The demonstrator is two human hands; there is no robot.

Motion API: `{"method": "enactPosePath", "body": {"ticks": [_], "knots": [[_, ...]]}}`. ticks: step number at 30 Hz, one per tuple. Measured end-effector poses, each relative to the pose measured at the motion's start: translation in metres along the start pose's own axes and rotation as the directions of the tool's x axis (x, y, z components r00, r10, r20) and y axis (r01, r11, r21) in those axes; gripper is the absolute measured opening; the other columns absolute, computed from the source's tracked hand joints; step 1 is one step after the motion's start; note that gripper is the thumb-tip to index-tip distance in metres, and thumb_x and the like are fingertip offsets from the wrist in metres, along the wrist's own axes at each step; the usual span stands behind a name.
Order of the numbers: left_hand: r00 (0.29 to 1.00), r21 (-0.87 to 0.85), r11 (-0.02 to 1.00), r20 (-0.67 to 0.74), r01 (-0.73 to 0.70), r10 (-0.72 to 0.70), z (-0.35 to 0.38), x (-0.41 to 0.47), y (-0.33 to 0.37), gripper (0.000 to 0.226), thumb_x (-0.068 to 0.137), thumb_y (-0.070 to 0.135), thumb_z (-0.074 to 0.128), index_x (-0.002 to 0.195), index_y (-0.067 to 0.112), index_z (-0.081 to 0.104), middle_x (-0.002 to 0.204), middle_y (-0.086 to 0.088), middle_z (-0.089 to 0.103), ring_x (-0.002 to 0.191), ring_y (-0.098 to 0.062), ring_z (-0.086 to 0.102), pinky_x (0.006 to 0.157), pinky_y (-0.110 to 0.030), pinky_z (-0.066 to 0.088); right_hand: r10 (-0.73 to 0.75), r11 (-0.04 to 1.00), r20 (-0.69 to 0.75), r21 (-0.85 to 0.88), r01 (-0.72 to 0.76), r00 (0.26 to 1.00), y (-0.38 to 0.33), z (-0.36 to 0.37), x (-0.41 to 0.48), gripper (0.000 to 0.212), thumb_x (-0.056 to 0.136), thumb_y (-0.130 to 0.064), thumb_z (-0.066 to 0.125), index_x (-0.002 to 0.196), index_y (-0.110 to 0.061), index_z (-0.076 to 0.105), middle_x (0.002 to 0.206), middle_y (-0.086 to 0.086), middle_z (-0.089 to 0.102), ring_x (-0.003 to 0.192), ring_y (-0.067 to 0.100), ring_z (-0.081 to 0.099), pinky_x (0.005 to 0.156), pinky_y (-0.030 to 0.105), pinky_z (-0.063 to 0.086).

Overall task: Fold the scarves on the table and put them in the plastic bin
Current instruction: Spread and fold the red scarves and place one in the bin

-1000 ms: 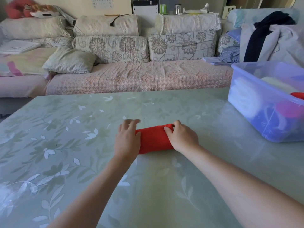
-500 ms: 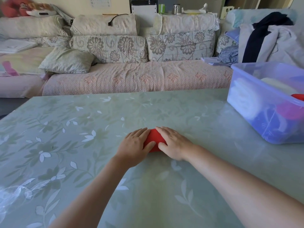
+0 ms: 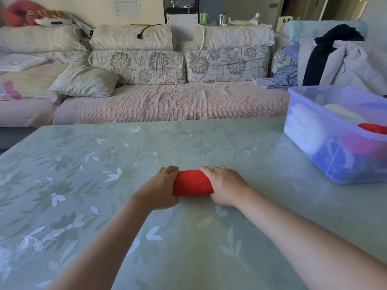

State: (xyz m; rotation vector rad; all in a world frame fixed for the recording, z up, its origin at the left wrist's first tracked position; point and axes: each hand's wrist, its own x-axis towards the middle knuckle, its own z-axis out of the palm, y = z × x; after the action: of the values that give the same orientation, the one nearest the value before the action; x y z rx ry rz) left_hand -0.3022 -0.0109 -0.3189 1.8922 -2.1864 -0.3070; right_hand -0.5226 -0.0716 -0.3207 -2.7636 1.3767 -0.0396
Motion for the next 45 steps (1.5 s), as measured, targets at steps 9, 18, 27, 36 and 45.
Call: {"method": "enactPosePath", "body": {"ticks": [9,18,27,36,45], "knots": [[0.99,0.341,0.936,-0.076,-0.088,0.121,0.009,-0.011,0.05,0.033,0.074,0.036,0.053,0.107,0.031,0.061,0.089,0.007,0.068,0.092,-0.018,0.062,0.088,-0.032,0.045,-0.011,0.999,0.026,0.031,0.01,1.0,0.031,-0.019,-0.051,0.046,0.077,-0.009,0.056,0.121,-0.022,0.053,0.105,0.011,0.064,0.094,0.033,0.065,0.074,0.038,0.053],[0.986,0.038,0.987,-0.055,-0.154,0.156,0.058,-0.018,0.122,0.07,0.083,0.02,0.057,0.149,0.022,0.033,0.148,0.002,0.043,0.133,-0.022,0.042,0.102,-0.036,0.044,0.071,0.98,-0.132,-0.176,-0.094,0.989,0.087,-0.008,-0.129,0.069,0.077,-0.001,0.051,0.144,-0.014,0.044,0.123,0.01,0.061,0.11,0.033,0.061,0.093,0.044,0.048],[0.984,0.056,0.985,-0.067,-0.161,0.164,0.023,0.002,0.177,0.051,0.099,0.033,0.036,0.146,0.015,0.041,0.163,-0.005,0.014,0.148,-0.021,0.017,0.118,-0.036,0.017,0.19,0.982,0.081,-0.037,-0.188,0.978,0.074,-0.01,-0.154,0.089,0.082,-0.035,0.055,0.156,-0.013,0.012,0.166,0.006,0.015,0.152,0.02,0.016,0.121,0.037,0.019],[0.974,0.009,0.974,-0.01,-0.226,0.226,0.054,-0.007,0.15,0.078,0.085,0.067,0.035,0.151,0.026,0.032,0.153,0.005,0.038,0.141,-0.016,0.032,0.117,-0.029,0.02,0.196,0.975,0.109,0.08,-0.205,0.975,0.062,-0.022,-0.155,0.098,0.076,-0.035,0.061,0.156,-0.04,0.003,0.145,0.006,0.042,0.129,0.031,0.048,0.105,0.039,0.042],[0.988,-0.029,0.988,-0.005,-0.152,0.152,0.05,-0.002,0.147,0.071,0.077,0.022,0.06,0.146,0.02,0.04,0.142,0.0,0.051,0.131,-0.021,0.045,0.104,-0.034,0.043,0.225,0.974,-0.026,-0.002,-0.225,0.974,0.069,-0.014,-0.142,0.076,0.081,-0.003,0.055,0.149,-0.028,0.031,0.113,0.009,0.057,0.103,0.035,0.06,0.083,0.043,0.052]]}}
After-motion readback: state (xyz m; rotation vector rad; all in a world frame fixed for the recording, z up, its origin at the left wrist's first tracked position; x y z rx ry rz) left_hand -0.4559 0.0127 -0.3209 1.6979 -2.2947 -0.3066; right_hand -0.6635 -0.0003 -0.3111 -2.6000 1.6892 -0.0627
